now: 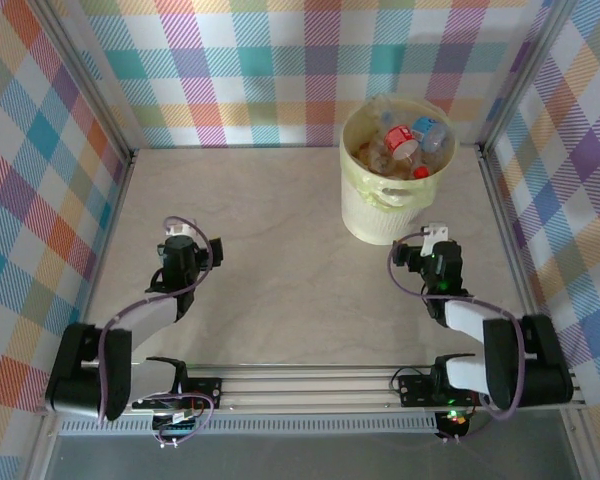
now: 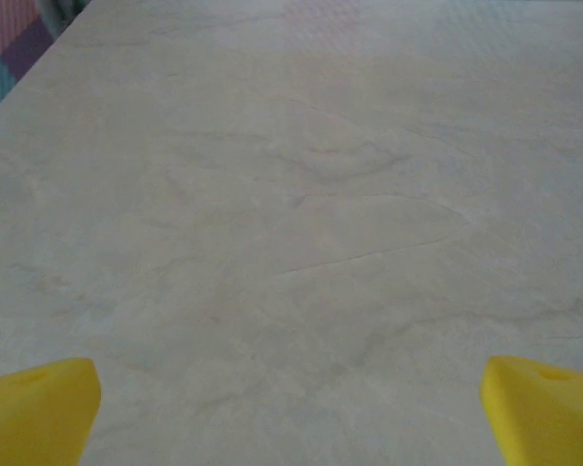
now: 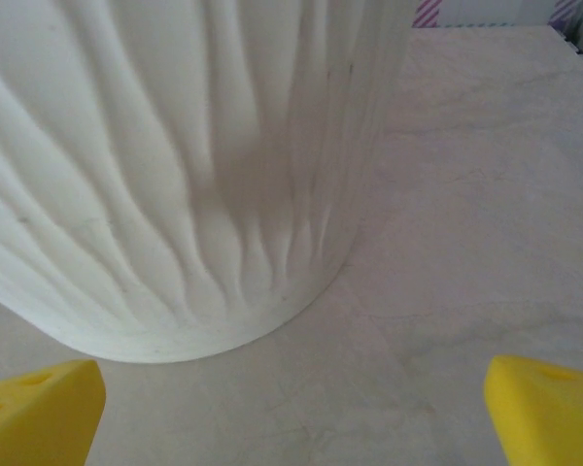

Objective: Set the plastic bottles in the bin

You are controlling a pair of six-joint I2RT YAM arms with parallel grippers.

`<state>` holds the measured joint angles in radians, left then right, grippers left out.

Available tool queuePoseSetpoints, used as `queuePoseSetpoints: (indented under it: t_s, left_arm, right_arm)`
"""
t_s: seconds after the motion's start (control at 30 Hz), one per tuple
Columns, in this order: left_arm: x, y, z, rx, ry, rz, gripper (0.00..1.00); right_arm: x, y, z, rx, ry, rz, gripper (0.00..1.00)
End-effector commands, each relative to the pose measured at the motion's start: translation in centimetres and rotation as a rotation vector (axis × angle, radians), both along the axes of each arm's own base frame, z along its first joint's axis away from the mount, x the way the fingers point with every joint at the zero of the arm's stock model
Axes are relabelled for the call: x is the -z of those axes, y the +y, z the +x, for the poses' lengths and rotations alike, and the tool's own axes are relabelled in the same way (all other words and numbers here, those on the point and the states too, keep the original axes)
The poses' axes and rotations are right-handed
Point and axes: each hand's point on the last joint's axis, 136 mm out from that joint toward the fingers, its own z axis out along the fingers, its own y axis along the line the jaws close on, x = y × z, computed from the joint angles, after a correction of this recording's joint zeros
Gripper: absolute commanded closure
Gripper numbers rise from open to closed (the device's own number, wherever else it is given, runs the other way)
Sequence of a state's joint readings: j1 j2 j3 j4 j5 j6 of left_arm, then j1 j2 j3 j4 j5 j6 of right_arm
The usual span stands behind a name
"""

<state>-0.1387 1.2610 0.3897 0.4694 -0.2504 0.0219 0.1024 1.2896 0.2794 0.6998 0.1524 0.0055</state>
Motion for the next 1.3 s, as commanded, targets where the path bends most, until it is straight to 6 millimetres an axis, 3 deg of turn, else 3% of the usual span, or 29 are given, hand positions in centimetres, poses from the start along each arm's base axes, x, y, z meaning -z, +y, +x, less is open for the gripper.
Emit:
queuePoseSetpoints:
  t_s: [0.0,0.1,0.3,0.37,0.5,0.77,0.9,1.07,1.27]
  left_arm:
    - [-1.0,-0.1,1.9,0.05,-0.123,-0.01,0.0]
    - [-0.7,-0.8,2.6,0.097,-0.128,-0.067,0.0]
    - [2.0,-0.7,3.3,0.088,-0.11,-0.065,0.0]
    - [2.4,0.1,3.8,0.038,-0.068,-0.06,0.0]
    - [2.4,0.2,3.9,0.033,-0.062,-0.059,0.0]
    - [2.4,-0.1,3.9,0.048,-0.063,-0.06,0.0]
    - [1.9,-0.1,3.4,0.055,-0.102,-0.061,0.0]
    - [1.9,-0.2,3.0,0.064,-0.121,-0.064,0.0]
    - [2.5,-0.7,4.2,0.09,-0.044,-0.069,0.0]
  right_arm:
    - [-3.0,0.2,1.9,-0.032,-0.163,-0.01,0.0]
    - [-1.8,-0.2,2.5,-0.029,-0.126,0.018,0.0]
    - [-0.2,-0.3,3.1,-0.036,-0.099,0.031,0.0]
    - [0.1,-0.5,3.8,-0.018,-0.062,0.031,0.0]
    - [0.5,-1.6,4.3,0.021,-0.026,0.056,0.0]
    - [0.4,-1.5,4.2,0.017,-0.034,0.058,0.0]
    - [-0.5,-1.0,2.4,-0.023,-0.141,0.056,0.0]
    - [0.5,-1.1,4.5,-0.01,-0.011,0.058,0.0]
    - [0.5,-0.9,4.4,-0.021,-0.02,0.058,0.0]
